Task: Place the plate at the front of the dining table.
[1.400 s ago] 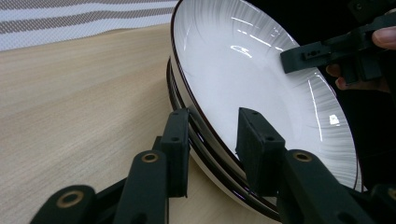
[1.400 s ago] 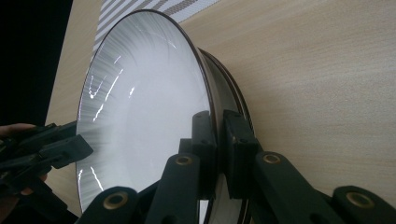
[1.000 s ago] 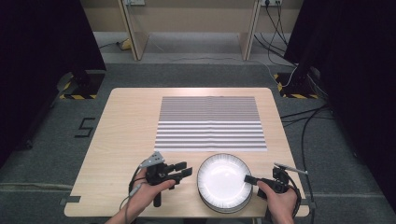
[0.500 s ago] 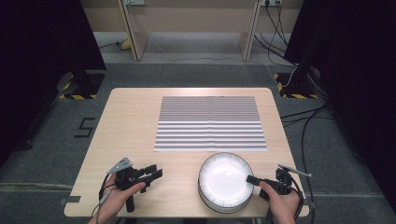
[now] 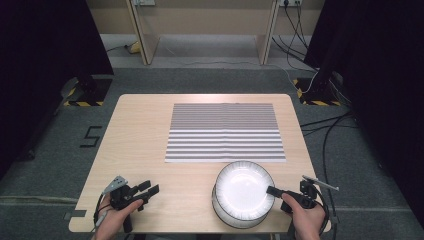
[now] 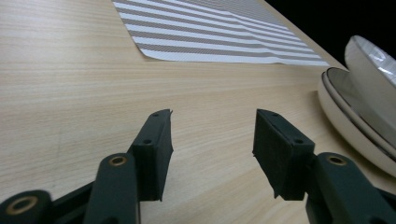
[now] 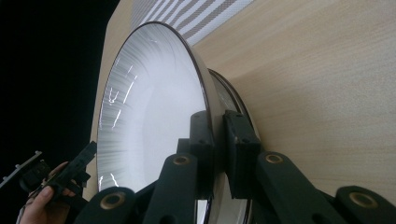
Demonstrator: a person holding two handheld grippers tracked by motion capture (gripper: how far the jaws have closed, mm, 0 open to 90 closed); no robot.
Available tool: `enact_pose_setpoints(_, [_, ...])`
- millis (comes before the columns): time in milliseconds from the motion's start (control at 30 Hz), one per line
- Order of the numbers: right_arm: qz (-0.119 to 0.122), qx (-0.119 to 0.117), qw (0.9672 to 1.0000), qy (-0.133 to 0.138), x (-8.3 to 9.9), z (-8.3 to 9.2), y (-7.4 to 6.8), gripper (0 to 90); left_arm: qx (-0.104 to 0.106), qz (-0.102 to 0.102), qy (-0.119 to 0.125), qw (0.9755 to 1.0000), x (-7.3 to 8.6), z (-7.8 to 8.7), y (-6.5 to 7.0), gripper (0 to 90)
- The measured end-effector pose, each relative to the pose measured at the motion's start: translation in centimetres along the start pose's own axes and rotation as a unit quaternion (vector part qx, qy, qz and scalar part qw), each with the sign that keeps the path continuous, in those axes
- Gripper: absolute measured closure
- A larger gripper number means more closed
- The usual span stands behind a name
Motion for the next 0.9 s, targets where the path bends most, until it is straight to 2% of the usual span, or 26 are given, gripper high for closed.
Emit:
enact_pose_setpoints(67, [0.001,-0.004,1.0,0.004,-0.2,0.1,-0.2,82.7,-0.009,-0.005,0.0,0.9999,0.1,0.0,-0.1,43.7])
enact_pose_setpoints(233, [0.005,-0.005,1.0,0.007,-0.6,0.4,-0.6,82.7,-0.016,-0.01,0.003,0.9998,0.0,0.1,-0.2,40.7])
enact_pose_setpoints(433, [0.009,-0.01,0.9999,0.008,-1.0,0.4,-1.3,82.5,-0.017,-0.009,0.003,0.9998,0.1,0.1,-0.3,40.6])
enact_pose_setpoints(900, [0.006,-0.018,0.9997,0.015,-1.8,0.3,-1.7,82.3,-0.014,-0.007,0.0,0.9999,0.3,-0.1,-0.2,40.6])
Point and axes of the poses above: each handheld gripper's, and its own axes: z roughly backward along the jaws, x roughly out of its underside, y roughly to its right, the point moved 7 cm from there along -z, roughly forward along the jaws, and after that the axes turned 6 degrees about -z, right-handed, at the moved point
